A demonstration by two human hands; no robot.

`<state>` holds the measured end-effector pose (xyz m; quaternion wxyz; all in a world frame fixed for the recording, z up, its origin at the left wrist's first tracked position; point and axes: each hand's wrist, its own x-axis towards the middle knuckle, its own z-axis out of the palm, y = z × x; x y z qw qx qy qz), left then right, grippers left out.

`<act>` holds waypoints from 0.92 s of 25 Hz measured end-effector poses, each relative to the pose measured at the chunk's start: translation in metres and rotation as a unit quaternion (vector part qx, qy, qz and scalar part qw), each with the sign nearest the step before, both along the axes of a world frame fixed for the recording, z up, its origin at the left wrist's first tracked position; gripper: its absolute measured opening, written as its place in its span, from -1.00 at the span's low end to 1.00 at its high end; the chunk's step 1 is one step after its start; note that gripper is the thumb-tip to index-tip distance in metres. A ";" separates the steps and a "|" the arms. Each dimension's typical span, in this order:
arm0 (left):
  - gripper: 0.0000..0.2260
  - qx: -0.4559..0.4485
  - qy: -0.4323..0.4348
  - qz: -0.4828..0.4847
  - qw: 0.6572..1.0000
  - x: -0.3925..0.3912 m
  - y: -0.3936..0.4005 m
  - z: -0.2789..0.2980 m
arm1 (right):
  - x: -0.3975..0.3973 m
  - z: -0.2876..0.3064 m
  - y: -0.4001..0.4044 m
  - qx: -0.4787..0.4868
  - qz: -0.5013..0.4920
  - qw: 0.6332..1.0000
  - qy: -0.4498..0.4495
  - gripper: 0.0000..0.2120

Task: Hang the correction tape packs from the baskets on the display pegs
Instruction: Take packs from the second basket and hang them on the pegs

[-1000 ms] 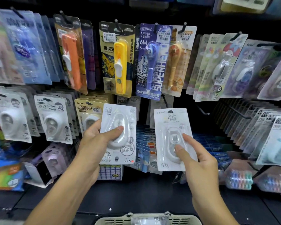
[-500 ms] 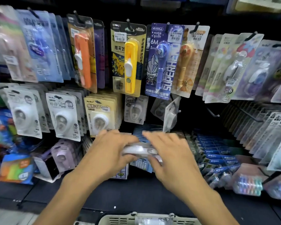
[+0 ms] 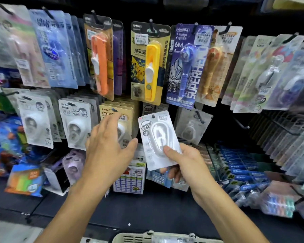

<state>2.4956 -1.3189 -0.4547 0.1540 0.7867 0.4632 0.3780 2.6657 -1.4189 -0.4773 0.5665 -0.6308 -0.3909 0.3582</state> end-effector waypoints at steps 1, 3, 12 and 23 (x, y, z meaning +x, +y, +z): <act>-0.34 0.000 0.009 -0.008 1.000 0.001 -0.002 0.000 | -0.004 0.001 0.004 -0.004 -0.009 1.000 0.009 -0.84; -0.35 -0.005 0.023 -0.021 1.000 0.003 -0.004 -0.001 | -0.011 0.004 0.013 -0.017 -0.035 0.998 0.051 -0.83; -0.35 -0.050 0.105 -0.083 0.990 0.010 -0.003 -0.020 | 0.002 -0.032 -0.001 -0.113 0.001 0.984 0.134 -0.73; -0.49 -0.162 0.669 -0.396 0.608 -0.005 -0.095 -0.209 | 0.046 -0.232 -0.153 -0.542 0.298 0.701 -0.353 -0.49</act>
